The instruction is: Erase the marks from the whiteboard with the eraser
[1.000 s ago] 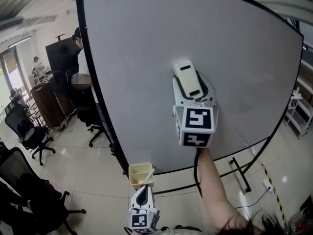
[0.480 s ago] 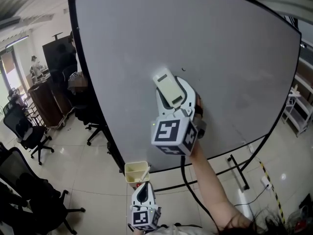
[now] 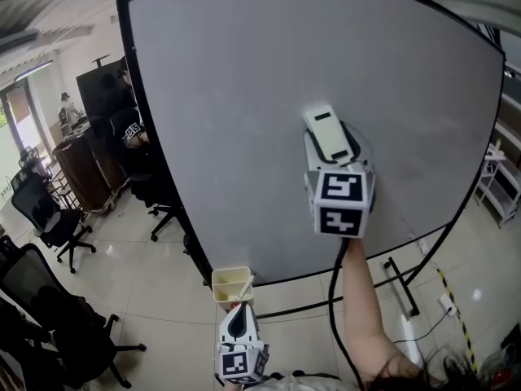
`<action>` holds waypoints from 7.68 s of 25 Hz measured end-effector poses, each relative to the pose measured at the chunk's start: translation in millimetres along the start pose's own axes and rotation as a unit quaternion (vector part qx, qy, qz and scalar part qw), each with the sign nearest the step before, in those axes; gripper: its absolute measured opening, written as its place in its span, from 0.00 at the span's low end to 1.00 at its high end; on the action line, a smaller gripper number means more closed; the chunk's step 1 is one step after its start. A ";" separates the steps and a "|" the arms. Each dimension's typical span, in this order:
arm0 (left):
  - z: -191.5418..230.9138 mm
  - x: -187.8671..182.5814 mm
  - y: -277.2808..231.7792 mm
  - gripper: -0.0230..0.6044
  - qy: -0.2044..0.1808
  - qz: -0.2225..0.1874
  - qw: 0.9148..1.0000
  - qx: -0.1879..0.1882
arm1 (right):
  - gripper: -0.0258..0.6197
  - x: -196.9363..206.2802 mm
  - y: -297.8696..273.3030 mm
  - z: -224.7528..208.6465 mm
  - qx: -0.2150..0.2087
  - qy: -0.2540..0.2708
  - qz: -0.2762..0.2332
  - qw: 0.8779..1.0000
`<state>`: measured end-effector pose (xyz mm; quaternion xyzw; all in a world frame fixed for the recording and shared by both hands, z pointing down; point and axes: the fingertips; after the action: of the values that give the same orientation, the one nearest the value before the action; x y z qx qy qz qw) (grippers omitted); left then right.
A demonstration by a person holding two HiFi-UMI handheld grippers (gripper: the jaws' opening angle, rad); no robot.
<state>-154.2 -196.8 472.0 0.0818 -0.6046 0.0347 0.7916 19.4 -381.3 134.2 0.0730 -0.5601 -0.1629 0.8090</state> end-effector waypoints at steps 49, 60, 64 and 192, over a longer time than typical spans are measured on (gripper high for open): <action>-87.2 1.0 -16.4 0.04 -0.021 0.012 0.994 0.104 | 0.47 50.7 11.8 -37.3 -0.008 -0.038 -0.012 0.999; -74.6 11.9 -22.3 0.04 -0.025 0.023 0.996 0.078 | 0.47 47.9 33.3 158.7 -0.117 0.143 -0.029 0.982; -68.1 14.3 -13.0 0.04 -0.018 0.029 0.998 0.061 | 0.47 91.0 37.5 90.3 -0.059 0.115 0.001 0.992; -17.3 23.3 -8.6 0.04 -0.010 0.034 0.999 -0.007 | 0.47 49.0 22.5 92.6 -0.063 0.077 -0.003 0.995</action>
<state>-130.2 -203.4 489.3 0.0558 -0.6148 0.0566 0.7846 -47.0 -371.2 217.6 0.0362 -0.4844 -0.1942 0.8522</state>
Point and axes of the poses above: the fingertips, and each gripper's own axes: y backward along the fingers, z to its left, x out of its underside, and after that the axes turned 6 degrees about y, right-handed
